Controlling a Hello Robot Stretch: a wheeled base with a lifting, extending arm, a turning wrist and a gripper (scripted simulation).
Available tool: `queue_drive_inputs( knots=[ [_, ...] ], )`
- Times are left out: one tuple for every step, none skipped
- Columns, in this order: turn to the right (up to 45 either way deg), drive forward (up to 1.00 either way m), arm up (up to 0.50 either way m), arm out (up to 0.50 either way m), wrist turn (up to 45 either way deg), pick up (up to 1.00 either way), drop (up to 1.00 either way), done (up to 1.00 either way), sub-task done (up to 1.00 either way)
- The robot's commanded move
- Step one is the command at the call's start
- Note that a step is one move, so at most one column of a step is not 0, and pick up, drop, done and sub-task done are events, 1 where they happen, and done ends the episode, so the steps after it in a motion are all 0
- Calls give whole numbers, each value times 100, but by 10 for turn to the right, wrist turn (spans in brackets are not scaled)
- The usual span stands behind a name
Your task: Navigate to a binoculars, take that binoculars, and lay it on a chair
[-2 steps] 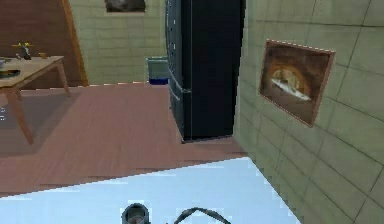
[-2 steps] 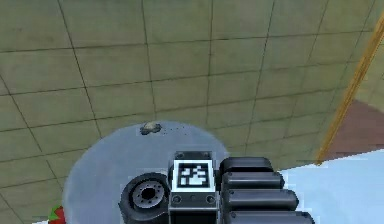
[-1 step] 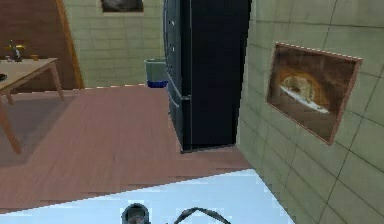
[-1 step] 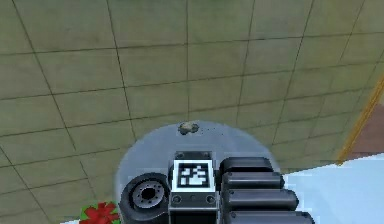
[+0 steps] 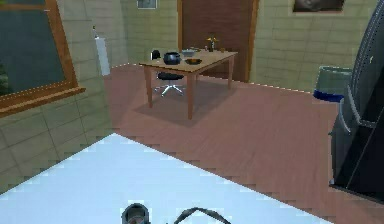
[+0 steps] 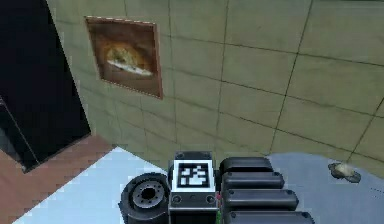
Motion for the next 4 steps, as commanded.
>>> queue_drive_inputs(
  knots=[
    [-120, 0, 0, 0, 0, 0, 0, 0, 0],
    [0, 100, 0, 0, 0, 0, 0, 0, 0],
    [0, 100, 0, 0, 0, 0, 0, 0, 0],
    [-60, 0, 0, 0, 0, 0, 0, 0, 0]
  ],
)
